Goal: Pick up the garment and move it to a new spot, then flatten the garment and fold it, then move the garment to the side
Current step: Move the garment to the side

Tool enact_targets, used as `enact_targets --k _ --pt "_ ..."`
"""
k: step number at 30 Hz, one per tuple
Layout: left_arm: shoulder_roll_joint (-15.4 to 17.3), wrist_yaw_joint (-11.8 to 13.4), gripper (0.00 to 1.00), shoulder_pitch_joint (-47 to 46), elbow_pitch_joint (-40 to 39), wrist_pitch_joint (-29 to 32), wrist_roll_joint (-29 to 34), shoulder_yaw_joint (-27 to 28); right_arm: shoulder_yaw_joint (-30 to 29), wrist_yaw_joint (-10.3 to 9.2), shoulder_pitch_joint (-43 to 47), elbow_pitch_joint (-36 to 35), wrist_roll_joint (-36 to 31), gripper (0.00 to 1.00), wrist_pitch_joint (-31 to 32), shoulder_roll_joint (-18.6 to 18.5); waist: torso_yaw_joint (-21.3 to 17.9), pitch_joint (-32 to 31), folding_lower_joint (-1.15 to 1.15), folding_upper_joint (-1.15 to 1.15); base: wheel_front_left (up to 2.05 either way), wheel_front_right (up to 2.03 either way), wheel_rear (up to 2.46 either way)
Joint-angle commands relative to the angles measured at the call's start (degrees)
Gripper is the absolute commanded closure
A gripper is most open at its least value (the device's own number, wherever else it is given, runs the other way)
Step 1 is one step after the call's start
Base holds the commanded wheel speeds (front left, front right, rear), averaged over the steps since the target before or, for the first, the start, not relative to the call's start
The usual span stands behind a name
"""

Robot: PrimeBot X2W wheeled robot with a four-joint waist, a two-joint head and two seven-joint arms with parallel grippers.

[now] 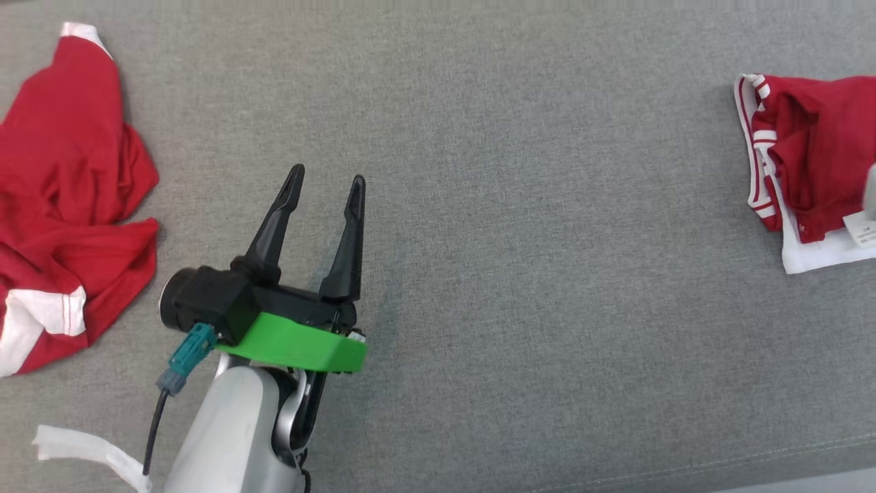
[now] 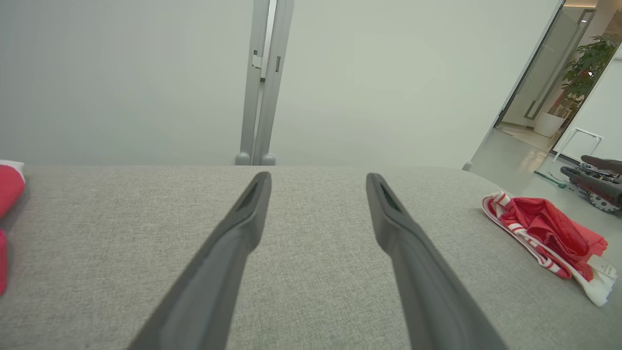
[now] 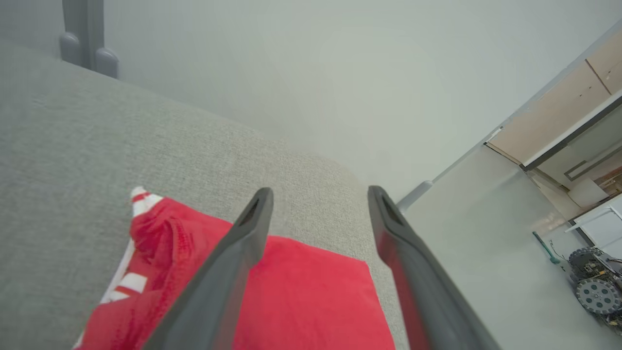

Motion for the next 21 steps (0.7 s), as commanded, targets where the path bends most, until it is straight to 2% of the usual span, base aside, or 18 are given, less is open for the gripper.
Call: enact_targets --k 1,13,21 --pt "0.3 0.4 0.0 1.4 0.1 0.0 -0.6 0.4 0.8 -0.1 1.4 -1.3 0.9 0.0 -0.5 0.9 0.8 -4.8 0.0 0.0 0.0 0.0 0.0" --pt "0.3 1.6 0.0 8.2 0.0 0.0 -2.3 3.7 5.5 -0.09 13.4 -18.2 9.0 0.0 -0.9 12.4 4.2 -14.2 0.0 0.0 0.0 0.0 0.0" --pt "0.3 1.9 0.0 12.7 0.1 0.0 -2.6 4.6 2.2 -0.09 25.2 -29.5 11.3 0.0 -0.9 21.5 5.9 -17.4 0.0 0.0 0.0 0.0 0.0"
